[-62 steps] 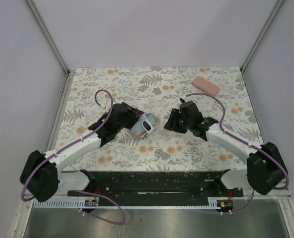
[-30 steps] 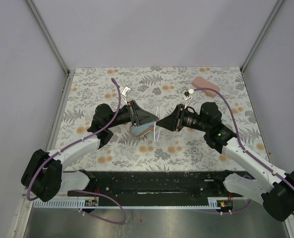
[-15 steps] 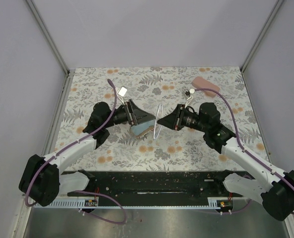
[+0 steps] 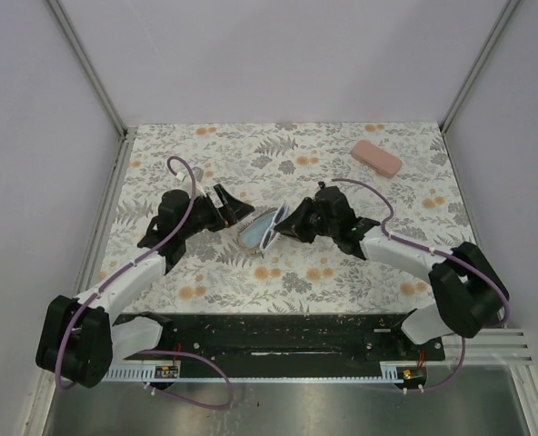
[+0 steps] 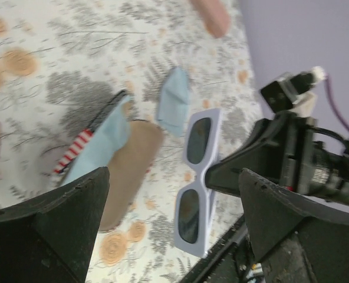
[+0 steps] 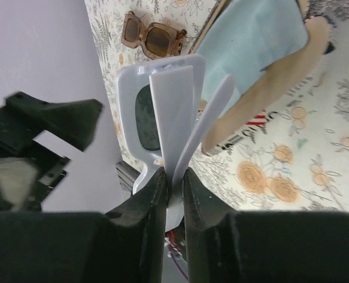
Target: Organize the sunglasses
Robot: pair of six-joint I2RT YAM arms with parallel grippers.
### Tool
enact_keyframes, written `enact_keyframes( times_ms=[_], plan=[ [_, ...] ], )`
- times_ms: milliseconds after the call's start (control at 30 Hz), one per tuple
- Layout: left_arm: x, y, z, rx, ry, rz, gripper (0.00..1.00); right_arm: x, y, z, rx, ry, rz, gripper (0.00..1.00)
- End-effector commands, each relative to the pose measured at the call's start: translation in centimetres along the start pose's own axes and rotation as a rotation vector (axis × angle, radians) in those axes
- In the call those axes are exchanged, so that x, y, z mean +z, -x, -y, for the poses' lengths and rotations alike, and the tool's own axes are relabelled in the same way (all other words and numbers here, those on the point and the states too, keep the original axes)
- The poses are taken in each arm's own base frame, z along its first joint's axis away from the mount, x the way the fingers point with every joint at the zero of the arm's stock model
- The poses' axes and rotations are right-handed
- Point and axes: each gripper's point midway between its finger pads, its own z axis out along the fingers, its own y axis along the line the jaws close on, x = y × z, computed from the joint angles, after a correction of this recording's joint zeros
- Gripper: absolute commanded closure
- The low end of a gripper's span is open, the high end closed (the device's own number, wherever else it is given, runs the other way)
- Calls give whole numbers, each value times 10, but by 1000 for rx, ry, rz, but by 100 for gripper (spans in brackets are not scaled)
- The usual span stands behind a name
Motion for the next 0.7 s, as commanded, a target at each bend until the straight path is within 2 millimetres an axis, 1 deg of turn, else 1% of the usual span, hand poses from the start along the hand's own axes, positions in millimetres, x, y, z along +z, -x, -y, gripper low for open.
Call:
enact_keyframes(
  times_ms=[0, 133, 333, 467, 667],
  plan=[
    [8, 4, -40, 40, 146, 62, 8, 21, 22, -48, 125, 51, 77, 100],
    [13, 4, -52, 53, 193, 59, 13, 37, 31, -46, 196, 1, 120, 100],
    [16, 4, -76, 89, 287, 60, 18, 58, 34, -30, 313, -69, 138, 100],
    [20, 5, -87, 103, 328, 61, 22, 72, 30, -26, 333, -106, 120, 100],
    [31, 2, -98, 116, 342, 32, 27, 88, 20, -3, 365, -174, 99, 100]
  ],
)
